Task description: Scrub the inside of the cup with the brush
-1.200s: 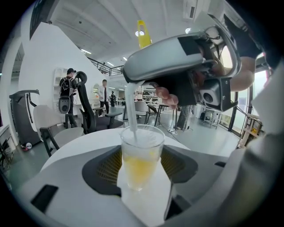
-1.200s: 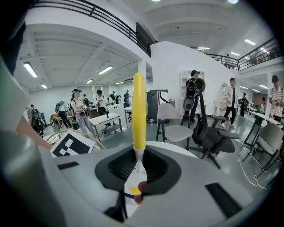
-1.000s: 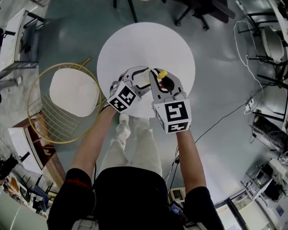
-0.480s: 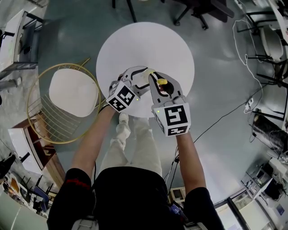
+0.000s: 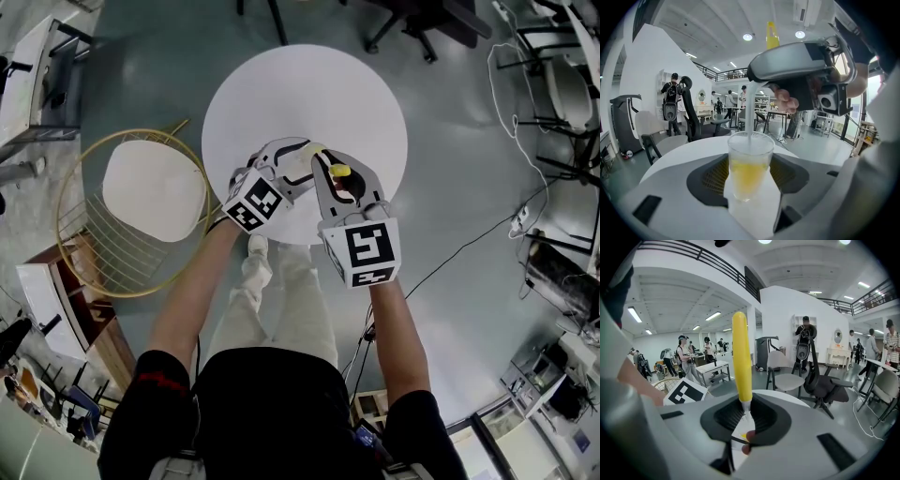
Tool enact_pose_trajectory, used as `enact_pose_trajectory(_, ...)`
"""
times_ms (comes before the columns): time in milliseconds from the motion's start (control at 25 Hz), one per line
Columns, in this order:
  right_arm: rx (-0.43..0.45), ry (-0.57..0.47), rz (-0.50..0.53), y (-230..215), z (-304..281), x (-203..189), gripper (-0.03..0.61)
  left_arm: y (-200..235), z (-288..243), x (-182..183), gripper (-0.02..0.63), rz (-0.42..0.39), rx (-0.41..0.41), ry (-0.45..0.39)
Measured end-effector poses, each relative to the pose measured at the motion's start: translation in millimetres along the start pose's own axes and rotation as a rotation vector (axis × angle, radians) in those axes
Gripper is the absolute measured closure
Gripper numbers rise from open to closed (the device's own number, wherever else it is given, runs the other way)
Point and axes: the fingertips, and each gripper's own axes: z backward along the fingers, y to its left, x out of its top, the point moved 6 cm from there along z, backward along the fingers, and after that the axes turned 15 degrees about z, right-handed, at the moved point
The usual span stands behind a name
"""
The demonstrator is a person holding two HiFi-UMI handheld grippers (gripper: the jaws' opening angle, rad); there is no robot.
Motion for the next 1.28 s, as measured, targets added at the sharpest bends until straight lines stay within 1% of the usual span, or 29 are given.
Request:
enact_pose_trajectory(960, -0.035, -0.085, 0.006, -8, 23, 38, 0.528, 0, 0, -1, 0.327, -0.009, 0.005, 0.013)
enact_pose_trajectory(1280, -0.048, -0.126, 0.009, -13, 31, 56, 0.529, -1, 1, -1, 0.327, -0.006, 0.012, 0.015)
